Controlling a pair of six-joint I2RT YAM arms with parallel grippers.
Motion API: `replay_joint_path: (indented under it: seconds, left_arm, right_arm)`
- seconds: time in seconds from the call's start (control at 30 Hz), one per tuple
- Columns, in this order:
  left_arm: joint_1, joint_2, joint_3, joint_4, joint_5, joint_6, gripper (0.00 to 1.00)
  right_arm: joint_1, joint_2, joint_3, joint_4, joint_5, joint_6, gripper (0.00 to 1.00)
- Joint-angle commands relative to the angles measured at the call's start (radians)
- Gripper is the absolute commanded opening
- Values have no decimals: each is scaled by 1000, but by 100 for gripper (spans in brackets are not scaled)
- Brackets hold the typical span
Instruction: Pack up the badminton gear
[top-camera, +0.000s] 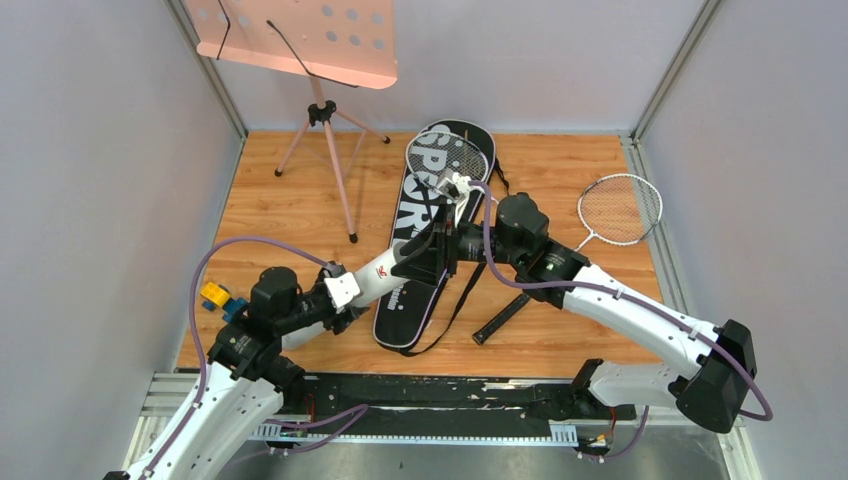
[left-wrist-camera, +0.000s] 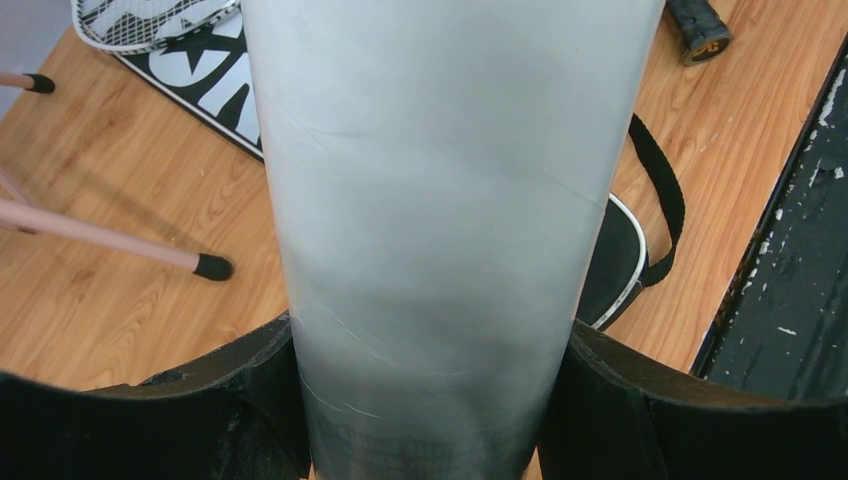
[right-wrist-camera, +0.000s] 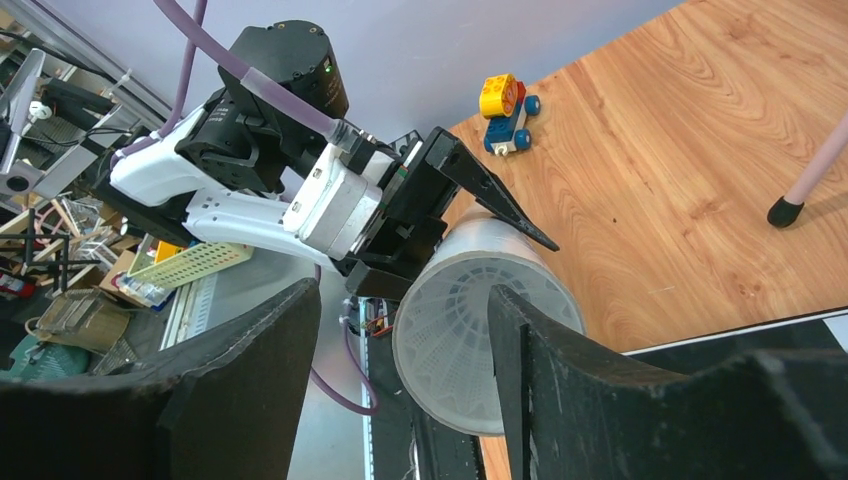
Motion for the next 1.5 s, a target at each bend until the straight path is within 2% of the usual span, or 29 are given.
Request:
replay_joint_path:
  seconds: [0.0,0.23,0.43,0.8,0.97,1.1,1.23,1.47]
  left_arm:
    - [-3,-6,20,110,47,16,61]
    - [-3,-7,20,110,46,14,62]
    - [-3,-8,21,112,40,11,61]
    - [-3,-12,20,116,26,10,61]
    - [-4,-14,18,119,16,5,61]
    - [-4,-17,19,132,-2,-22,61]
    - [-4,-18,21,141,-34,-41,61]
    - [-3,-2,37,181,-139,-153,61]
  right_arm:
    - [7,33,-16,12,-47,43,64]
    - [-1,5,-25,-30,14,28,66]
    - [-19,-67,-97,-44,58,27,65]
    - [-19,-48,-79,-34,28,55,66]
    - [-19,-105,-51,-36,91,49,77]
    - [-19,-199,-77,-44,195,52,83]
    - [-19,-318,-152,-55,292,60,97]
    - [-19,-475,-278,-86,426,80,100]
